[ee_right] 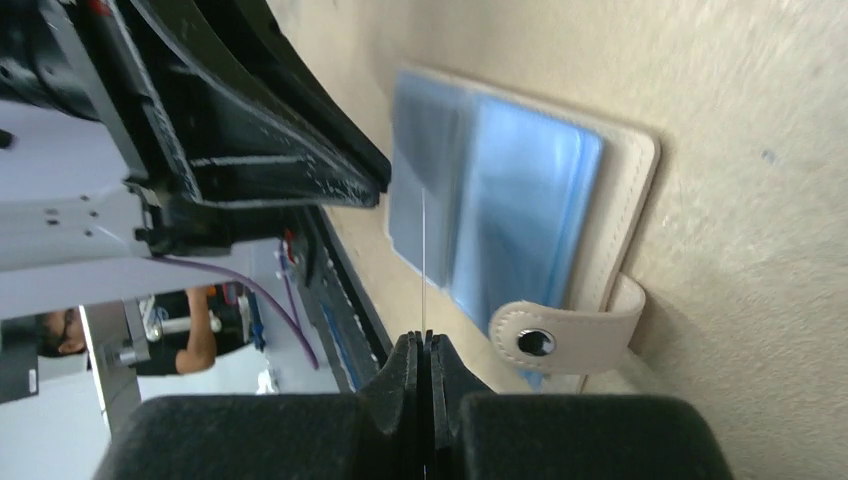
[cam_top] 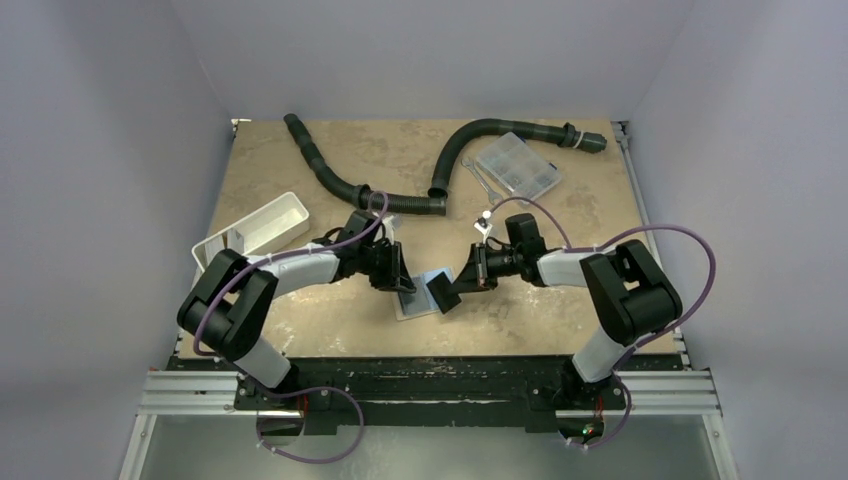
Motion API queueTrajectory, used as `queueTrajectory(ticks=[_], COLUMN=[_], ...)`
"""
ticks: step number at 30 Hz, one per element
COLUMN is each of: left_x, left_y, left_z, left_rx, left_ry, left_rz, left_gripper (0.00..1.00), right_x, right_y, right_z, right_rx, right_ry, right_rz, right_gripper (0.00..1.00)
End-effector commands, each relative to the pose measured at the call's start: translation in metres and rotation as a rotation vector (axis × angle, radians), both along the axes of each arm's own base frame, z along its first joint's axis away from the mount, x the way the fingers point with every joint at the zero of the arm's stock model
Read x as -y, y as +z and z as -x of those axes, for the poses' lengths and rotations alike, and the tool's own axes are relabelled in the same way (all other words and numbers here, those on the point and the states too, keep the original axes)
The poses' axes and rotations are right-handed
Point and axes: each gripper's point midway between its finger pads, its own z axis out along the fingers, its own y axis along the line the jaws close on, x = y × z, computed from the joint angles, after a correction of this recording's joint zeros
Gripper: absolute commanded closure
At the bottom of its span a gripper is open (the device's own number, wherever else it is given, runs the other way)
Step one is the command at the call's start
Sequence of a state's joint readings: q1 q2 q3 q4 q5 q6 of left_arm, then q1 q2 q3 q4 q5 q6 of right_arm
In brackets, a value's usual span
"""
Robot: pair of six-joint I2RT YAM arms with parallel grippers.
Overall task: Put the credit cards into the card holder
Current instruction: Insert the credit card into the card holder.
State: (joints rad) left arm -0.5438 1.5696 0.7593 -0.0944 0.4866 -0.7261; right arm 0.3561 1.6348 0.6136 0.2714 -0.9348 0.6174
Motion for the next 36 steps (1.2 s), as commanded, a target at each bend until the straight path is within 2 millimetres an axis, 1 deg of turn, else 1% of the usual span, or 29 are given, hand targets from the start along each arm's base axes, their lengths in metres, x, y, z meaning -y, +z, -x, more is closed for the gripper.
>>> queueTrajectory(ticks=[1, 4, 7, 10, 16, 19, 24, 27, 32, 36], left_x=[-0.01, -0.02, -0.028, -0.033, -0.043, -0.045, -0.045, -0.045, -0.044, -0.044], left_y=[-0.014, -0.03, -0.039, -0.043, -0.05, -0.052, -0.054, -0.054, -0.055, -0.055], left_z=[0.006, 0.008, 0.007, 0.005, 0.008, 0.008, 0.01, 0.01, 0.01, 0.01], left_rx=[-0.003, -0.014, -0.02, -0.016, -0.017, -0.017, -0.021, -0.022, -0.022, -0.023], left_ry=[-0.069, -0.099, -0.113, -0.117, -0.115, -0.116, -0.121, -0.124, -0.123, -0.123], left_rz=[-0.087, -0.157, -0.221, -0.257, -0.307, -0.316, -0.317, -0.317, -0.31, -0.306], left_gripper=[0.85, 0.89, 0.9, 0.91, 0.93, 0.93, 0.93, 0.94, 0.94, 0.94], right_x=[0.002, 0.002, 0.003, 0.0, -0.006, -0.007, -0.009, -0.009, -0.014, -0.013], right_y=[-0.019, -0.02, -0.023, -0.022, -0.01, -0.004, -0.001, -0.004, -0.012, -0.017], right_z=[0.015, 0.017, 0.017, 0.019, 0.017, 0.014, 0.013, 0.013, 0.018, 0.017], right_rx=[-0.028, -0.035, -0.038, -0.035, 0.003, 0.021, 0.019, 0.017, -0.005, -0.013], right_ry=[0.069, 0.074, 0.075, 0.089, 0.096, 0.088, 0.091, 0.095, 0.127, 0.119], right_rz=[0.056, 0.047, 0.054, 0.039, 0.006, -0.009, -0.024, -0.016, -0.013, 0.006], right_gripper=[1.0, 1.0, 1.0, 1.0, 1.0, 1.0, 1.0, 1.0, 1.0, 1.0])
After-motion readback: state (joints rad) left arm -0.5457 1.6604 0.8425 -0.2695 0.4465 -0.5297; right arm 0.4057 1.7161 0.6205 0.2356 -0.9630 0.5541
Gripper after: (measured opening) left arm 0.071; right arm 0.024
